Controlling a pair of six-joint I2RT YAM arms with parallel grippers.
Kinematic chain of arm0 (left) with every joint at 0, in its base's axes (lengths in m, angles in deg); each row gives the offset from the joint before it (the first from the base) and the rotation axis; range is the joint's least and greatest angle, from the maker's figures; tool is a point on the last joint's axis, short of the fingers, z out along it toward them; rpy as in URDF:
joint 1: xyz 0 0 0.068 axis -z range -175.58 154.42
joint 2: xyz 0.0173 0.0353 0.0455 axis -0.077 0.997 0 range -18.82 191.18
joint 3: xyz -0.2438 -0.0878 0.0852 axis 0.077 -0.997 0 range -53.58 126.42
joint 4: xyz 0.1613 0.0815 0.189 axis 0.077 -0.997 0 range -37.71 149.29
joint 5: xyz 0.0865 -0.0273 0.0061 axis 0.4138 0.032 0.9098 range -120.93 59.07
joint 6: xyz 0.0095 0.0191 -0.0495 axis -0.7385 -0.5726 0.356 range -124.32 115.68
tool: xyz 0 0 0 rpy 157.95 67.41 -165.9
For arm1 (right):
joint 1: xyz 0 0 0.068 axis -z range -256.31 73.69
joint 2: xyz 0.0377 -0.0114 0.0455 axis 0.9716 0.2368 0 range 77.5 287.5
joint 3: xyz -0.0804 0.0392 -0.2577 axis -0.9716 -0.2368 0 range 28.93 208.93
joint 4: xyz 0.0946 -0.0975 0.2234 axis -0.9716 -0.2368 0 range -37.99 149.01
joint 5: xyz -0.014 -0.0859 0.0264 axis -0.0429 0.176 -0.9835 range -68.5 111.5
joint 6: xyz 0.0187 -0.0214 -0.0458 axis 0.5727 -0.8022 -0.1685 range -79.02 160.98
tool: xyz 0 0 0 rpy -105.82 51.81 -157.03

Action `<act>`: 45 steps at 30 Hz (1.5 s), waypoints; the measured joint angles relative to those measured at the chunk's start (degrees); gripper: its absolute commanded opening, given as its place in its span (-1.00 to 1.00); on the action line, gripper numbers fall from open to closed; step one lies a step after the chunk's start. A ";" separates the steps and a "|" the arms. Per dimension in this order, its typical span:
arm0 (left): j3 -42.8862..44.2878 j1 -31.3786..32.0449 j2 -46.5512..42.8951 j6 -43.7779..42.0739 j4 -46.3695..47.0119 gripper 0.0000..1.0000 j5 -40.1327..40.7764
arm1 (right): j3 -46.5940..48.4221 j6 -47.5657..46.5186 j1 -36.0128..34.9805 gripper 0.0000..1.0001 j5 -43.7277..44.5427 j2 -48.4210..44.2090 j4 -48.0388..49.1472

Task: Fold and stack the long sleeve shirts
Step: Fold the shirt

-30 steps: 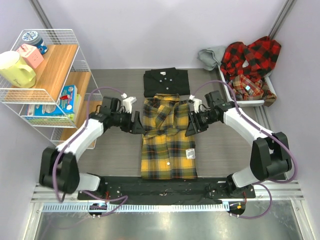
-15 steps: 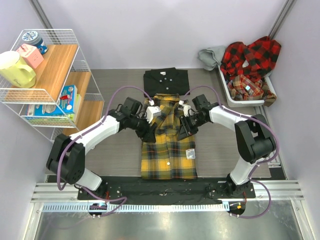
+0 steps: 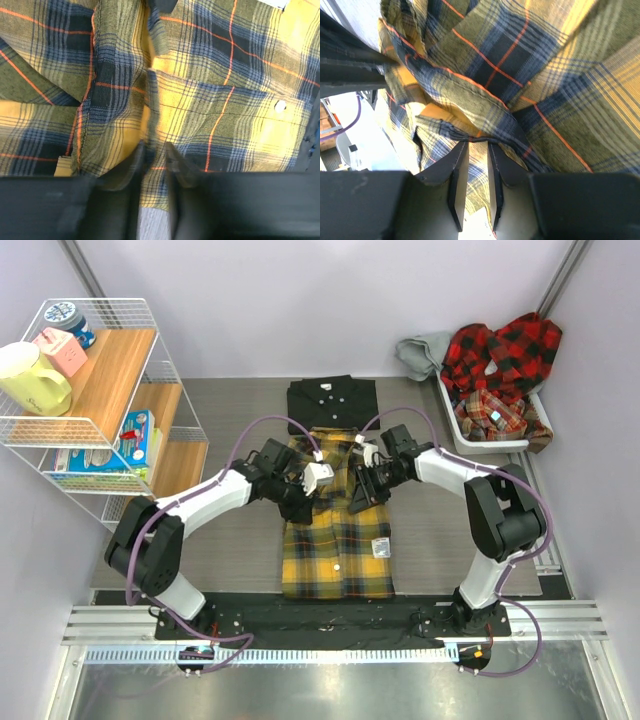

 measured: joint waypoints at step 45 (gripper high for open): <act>7.41 -4.57 4.85 23.91 2.27 -0.21 -3.85 | -1.38 0.46 -0.09 -0.28 -2.99 -2.62 -0.50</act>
